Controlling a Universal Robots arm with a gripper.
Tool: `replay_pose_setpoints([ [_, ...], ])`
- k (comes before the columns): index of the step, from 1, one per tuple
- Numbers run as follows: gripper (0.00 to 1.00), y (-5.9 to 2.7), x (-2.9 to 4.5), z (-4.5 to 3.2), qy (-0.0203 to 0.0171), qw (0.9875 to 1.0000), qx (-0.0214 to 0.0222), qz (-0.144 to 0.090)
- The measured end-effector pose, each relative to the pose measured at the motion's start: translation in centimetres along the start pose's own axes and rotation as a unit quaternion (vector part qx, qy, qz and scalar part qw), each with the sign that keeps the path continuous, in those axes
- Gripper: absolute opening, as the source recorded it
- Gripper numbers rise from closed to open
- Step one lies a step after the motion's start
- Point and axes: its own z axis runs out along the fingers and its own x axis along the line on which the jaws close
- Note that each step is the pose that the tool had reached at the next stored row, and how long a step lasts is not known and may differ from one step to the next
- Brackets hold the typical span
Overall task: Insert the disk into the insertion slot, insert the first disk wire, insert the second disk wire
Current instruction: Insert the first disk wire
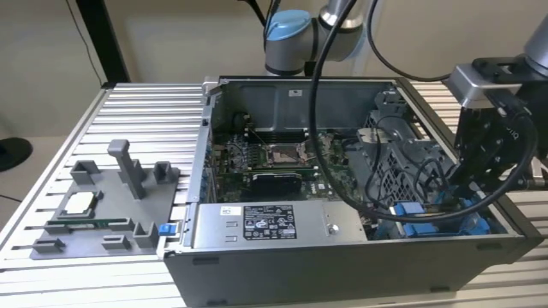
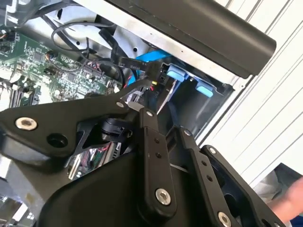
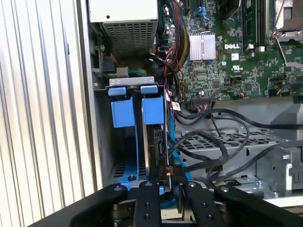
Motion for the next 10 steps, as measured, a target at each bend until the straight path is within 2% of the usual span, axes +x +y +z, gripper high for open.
replay_pose_setpoints([
  [4, 1.00, 0.00, 0.00, -0.03, -0.0001, 1.0000, 0.0000, 0.000],
  [10, 1.00, 0.01, -0.07, -0.73, -0.0001, 1.0000, -0.0001, 0.001],
])
